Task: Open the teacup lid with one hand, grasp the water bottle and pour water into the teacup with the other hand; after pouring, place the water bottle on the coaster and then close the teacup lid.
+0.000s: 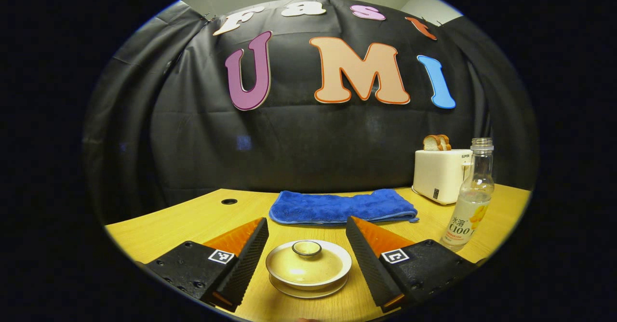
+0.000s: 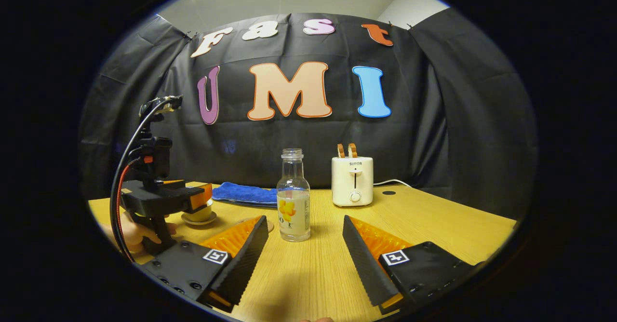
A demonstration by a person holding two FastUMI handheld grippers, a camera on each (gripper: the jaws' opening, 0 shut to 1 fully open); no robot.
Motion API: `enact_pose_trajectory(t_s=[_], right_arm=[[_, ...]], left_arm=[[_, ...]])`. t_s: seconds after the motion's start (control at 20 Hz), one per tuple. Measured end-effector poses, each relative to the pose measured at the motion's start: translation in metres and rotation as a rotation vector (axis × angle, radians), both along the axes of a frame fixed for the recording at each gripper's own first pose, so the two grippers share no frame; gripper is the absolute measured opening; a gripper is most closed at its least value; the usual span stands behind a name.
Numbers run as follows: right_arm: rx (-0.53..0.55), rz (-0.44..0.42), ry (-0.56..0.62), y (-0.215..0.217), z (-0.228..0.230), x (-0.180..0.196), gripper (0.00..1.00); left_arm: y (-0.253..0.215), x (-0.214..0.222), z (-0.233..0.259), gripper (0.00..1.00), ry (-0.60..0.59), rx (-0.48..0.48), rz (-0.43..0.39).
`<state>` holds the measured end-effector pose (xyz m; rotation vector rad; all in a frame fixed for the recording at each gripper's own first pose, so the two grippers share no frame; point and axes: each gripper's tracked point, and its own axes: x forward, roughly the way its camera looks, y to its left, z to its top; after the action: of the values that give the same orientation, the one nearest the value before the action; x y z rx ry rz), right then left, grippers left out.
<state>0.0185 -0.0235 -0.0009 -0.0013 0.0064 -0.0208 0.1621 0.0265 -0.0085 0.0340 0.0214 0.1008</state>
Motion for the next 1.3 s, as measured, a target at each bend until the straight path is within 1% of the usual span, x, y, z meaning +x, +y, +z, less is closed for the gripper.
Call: enact_pose_trajectory(t_s=[0.05, 0.15, 0.3, 0.5, 0.6, 0.65, 0.7, 0.8, 0.9, 1.0, 1.05, 1.3], right_arm=[[0.0, 0.001, 0.001, 0.0, 0.0, 0.0, 0.94], [0.001, 0.003, 0.002, 0.0, -0.001, 0.001, 0.94], [0.001, 0.001, 0.003, -0.001, 0.0, 0.001, 0.94], [0.001, -0.005, 0.002, -0.002, 0.0, 0.001, 0.94], [0.0, -0.005, 0.002, -0.002, 0.0, 0.001, 0.94], [0.0, -0.005, 0.002, -0.002, -0.001, 0.002, 0.94], [0.0, -0.005, 0.002, -0.002, 0.0, 0.001, 0.94], [0.0, -0.005, 0.002, -0.002, 0.0, 0.001, 0.94], [0.0, -0.004, 0.002, -0.001, 0.0, 0.001, 0.94], [0.0, -0.003, 0.001, -0.001, 0.0, 0.001, 0.94], [0.0, -0.003, 0.001, -0.001, 0.0, 0.001, 0.94], [0.0, -0.003, 0.0, -0.001, -0.001, 0.001, 0.94]], left_arm=[[0.001, 0.001, 0.0, 0.94, 0.008, 0.008, 0.015], [-0.001, 0.001, -0.004, 0.94, 0.031, 0.027, 0.015], [-0.005, 0.002, -0.009, 0.94, 0.06, 0.037, -0.017], [-0.009, 0.003, -0.013, 0.94, 0.09, 0.049, -0.04], [-0.009, 0.004, -0.014, 0.91, 0.094, 0.037, -0.046], [-0.009, 0.004, -0.015, 0.8, 0.101, 0.029, -0.049], [-0.008, 0.004, -0.015, 0.75, 0.106, 0.021, -0.053], [-0.009, 0.006, -0.018, 0.53, 0.12, 0.007, -0.061], [-0.005, 0.005, -0.019, 0.5, 0.123, 0.009, -0.052], [-0.003, 0.004, -0.017, 0.36, 0.113, 0.003, -0.05], [-0.005, 0.005, -0.017, 0.28, 0.108, -0.003, -0.057], [-0.003, 0.002, -0.017, 0.25, 0.105, -0.011, -0.045]])
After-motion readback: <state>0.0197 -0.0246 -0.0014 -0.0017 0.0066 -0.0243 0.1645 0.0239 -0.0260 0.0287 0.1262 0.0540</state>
